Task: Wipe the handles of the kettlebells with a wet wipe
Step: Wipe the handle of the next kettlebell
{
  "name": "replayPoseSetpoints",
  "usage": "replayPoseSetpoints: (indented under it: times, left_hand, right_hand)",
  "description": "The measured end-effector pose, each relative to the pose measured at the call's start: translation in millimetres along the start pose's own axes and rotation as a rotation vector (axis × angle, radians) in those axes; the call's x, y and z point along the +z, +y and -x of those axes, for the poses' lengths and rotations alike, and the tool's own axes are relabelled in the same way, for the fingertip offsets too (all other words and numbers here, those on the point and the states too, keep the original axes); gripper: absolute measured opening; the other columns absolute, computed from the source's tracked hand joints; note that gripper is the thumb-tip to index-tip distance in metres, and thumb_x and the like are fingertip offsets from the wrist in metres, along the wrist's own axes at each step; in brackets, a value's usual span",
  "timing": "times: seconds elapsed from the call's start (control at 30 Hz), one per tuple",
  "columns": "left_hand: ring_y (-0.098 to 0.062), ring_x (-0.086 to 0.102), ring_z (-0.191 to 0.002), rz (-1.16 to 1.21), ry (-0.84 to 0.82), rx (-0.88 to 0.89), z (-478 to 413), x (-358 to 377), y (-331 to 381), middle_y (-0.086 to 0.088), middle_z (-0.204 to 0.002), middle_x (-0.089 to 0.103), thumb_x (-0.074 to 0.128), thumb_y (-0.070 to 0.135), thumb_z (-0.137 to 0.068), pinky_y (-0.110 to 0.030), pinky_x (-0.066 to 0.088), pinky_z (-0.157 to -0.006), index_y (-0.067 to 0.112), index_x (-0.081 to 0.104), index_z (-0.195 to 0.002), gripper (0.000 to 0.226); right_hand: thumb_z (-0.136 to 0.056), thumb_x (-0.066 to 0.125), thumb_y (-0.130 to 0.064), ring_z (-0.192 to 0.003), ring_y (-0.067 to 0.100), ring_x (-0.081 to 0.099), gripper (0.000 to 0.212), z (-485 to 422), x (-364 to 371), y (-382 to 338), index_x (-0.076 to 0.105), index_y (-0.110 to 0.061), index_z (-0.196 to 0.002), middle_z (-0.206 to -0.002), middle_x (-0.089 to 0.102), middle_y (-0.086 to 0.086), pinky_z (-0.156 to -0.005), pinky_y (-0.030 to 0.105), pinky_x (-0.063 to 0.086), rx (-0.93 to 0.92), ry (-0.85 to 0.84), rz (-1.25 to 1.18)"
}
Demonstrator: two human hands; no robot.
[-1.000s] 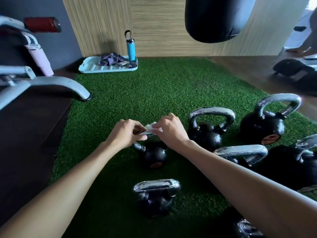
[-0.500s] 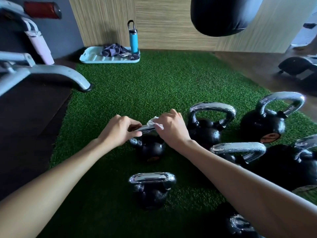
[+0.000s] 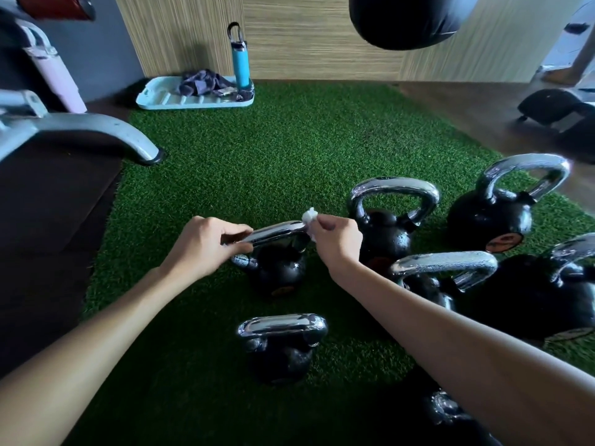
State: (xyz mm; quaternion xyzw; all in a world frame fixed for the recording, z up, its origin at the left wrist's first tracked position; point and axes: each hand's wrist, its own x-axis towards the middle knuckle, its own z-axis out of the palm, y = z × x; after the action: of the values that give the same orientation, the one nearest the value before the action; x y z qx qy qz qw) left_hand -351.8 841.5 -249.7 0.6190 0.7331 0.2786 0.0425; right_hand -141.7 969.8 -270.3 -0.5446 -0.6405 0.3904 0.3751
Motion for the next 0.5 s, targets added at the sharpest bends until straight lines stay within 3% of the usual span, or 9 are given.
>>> replayPoseSetpoints:
  times: [0.1,0.17,0.23,0.3,0.37,0.43,0.5]
  left_hand:
    - [0.020,0.057,-0.056,0.011,0.018,0.001,2,3,1,0.003,-0.098,0.079,0.088,0.032,-0.076,0.000,0.038,-0.052,0.020,0.078,-0.112,0.040]
    - [0.016,0.060,-0.059,0.022,0.021,0.003,2,3,2,0.003,-0.097,0.079,0.087,0.031,-0.077,-0.002,0.042,-0.053,0.019,0.078,-0.113,0.039]
    - [0.010,0.058,-0.053,0.019,0.041,-0.011,-1,6,3,0.003,-0.095,0.080,0.086,0.033,-0.078,-0.004,0.044,-0.055,0.021,0.078,-0.114,0.038]
    - [0.013,0.053,-0.056,0.016,0.075,-0.034,-6,12,5,0.004,-0.094,0.080,0.085,0.034,-0.081,-0.001,0.038,-0.055,0.023,0.077,-0.116,0.037]
    - [0.004,0.059,-0.061,0.015,0.085,-0.046,-15,17,10,0.004,-0.097,0.080,0.083,0.037,-0.082,0.000,0.035,-0.056,0.025,0.076,-0.117,0.037]
    - [-0.005,0.067,-0.071,0.000,0.077,-0.059,-25,19,18,0.004,-0.102,0.079,0.082,0.038,-0.083,-0.002,0.036,-0.061,0.027,0.077,-0.117,0.036]
    - [-0.003,0.070,-0.073,0.002,0.050,-0.089,-33,18,26,0.007,-0.100,0.079,0.080,0.040,-0.084,-0.011,0.043,-0.061,0.029,0.077,-0.115,0.033]
  right_hand:
    - [-0.081,0.078,-0.018,-0.056,0.008,0.054,0.022,-1,7,15,0.071,-0.017,-0.061,-0.056,0.062,-0.008,-0.055,0.020,0.044,0.437,-0.063,-0.232]
    - [-0.072,0.076,-0.004,-0.051,0.009,0.048,0.015,3,12,22,0.074,-0.015,-0.063,-0.047,0.058,-0.008,-0.049,0.020,0.040,0.564,-0.110,-0.303]
    - [-0.068,0.075,-0.004,-0.049,0.007,0.044,0.012,4,10,19,0.079,-0.013,-0.075,-0.047,0.058,-0.008,-0.049,0.020,0.038,0.580,-0.087,-0.343]
    - [-0.073,0.077,-0.009,-0.050,0.007,0.045,0.013,-5,2,11,0.081,-0.013,-0.085,-0.056,0.062,-0.006,-0.048,0.020,0.037,0.553,-0.034,-0.405]
    - [-0.079,0.078,-0.013,-0.048,0.006,0.043,0.010,-16,-10,1,0.079,-0.015,-0.089,-0.062,0.063,-0.005,-0.043,0.019,0.036,0.517,-0.025,-0.419]
    - [-0.080,0.079,-0.016,-0.048,0.005,0.040,0.009,-24,-19,-7,0.078,-0.017,-0.089,-0.065,0.065,-0.005,-0.043,0.021,0.034,0.488,-0.095,-0.409]
    - [-0.081,0.080,-0.017,-0.050,0.005,0.040,0.010,-27,-23,-13,0.076,-0.020,-0.090,-0.073,0.068,-0.004,-0.045,0.022,0.033,0.469,-0.200,-0.407]
